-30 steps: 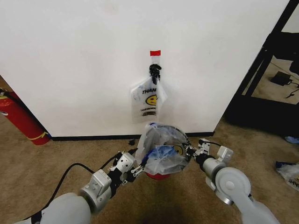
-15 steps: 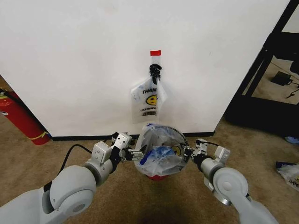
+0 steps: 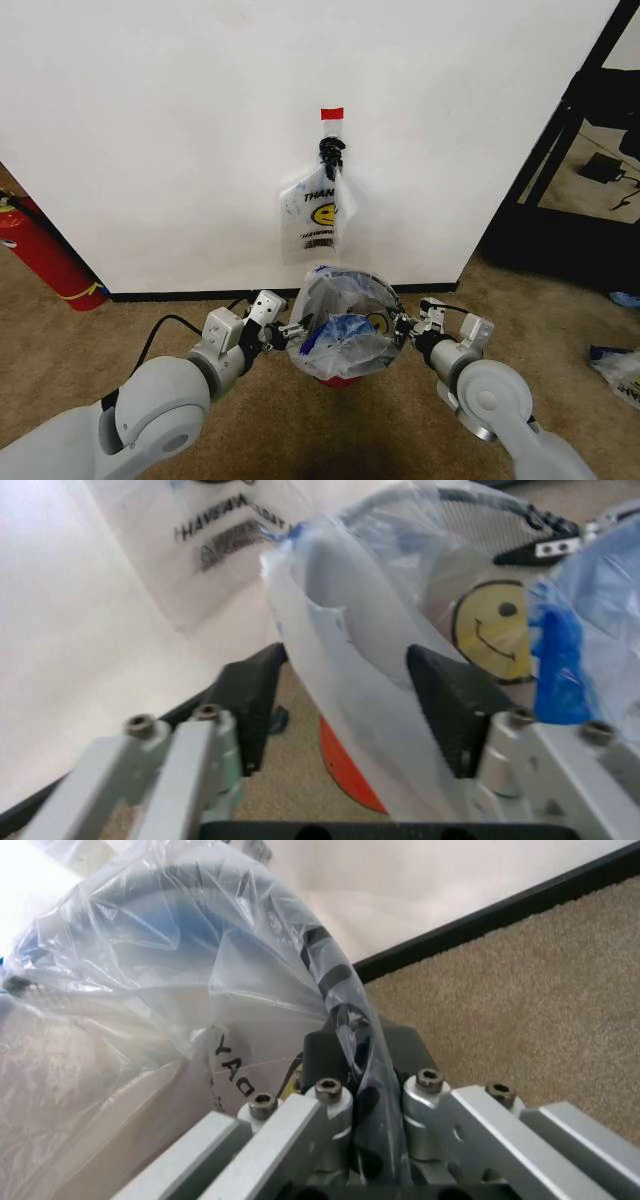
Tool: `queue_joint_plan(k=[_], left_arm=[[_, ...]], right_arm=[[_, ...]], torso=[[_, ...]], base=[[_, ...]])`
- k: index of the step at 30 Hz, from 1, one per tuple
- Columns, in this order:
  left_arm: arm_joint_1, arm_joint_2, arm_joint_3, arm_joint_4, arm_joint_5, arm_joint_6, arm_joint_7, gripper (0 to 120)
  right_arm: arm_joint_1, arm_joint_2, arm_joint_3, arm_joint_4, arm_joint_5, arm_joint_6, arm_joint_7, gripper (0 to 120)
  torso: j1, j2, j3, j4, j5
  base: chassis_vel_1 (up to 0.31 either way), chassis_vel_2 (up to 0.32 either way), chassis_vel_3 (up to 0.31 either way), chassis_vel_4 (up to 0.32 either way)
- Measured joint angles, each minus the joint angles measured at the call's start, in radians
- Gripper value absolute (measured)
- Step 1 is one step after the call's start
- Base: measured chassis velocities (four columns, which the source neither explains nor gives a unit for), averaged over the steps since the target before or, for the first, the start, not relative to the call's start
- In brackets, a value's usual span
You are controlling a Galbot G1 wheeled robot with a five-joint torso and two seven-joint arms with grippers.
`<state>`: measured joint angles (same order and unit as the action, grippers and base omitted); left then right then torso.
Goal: Pick up the garbage bag from the wall and place it over the trash bin.
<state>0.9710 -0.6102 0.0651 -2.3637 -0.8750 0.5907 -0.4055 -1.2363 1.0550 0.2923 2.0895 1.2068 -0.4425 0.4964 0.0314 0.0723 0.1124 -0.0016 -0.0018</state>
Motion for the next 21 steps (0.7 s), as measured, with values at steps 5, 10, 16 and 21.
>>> queue_joint_plan(k=[5, 10, 16, 21], left_arm=[[0.007, 0.003, 0.012, -0.007, 0.000, 0.006, 0.010, 32], [-0.004, -0.003, 0.026, 0.013, 0.001, 0.010, 0.009, 10], [-0.010, -0.002, 0.029, 0.034, 0.001, 0.010, 0.005, 0], [-0.011, -0.005, 0.030, 0.044, 0.006, 0.010, 0.003, 0]], right_arm=[[0.006, 0.000, -0.002, 0.001, 0.003, 0.000, 0.002, 0], [0.003, -0.007, 0.000, 0.005, 0.006, 0.000, 0.004, 0], [0.002, -0.008, 0.003, 0.007, 0.008, 0.002, 0.004, 0], [0.005, -0.006, 0.002, 0.008, 0.008, 0.003, 0.004, 0]], torso=[[0.000, 0.000, 0.000, 0.0001, 0.0001], [0.000, 0.000, 0.000, 0.0000, -0.0001], [0.000, 0.000, 0.000, 0.0000, 0.0000], [0.000, 0.000, 0.000, 0.0000, 0.0000]], base=[[0.000, 0.000, 0.000, 0.000], [0.000, 0.000, 0.000, 0.000], [0.000, 0.000, 0.000, 0.000], [0.000, 0.000, 0.000, 0.000]])
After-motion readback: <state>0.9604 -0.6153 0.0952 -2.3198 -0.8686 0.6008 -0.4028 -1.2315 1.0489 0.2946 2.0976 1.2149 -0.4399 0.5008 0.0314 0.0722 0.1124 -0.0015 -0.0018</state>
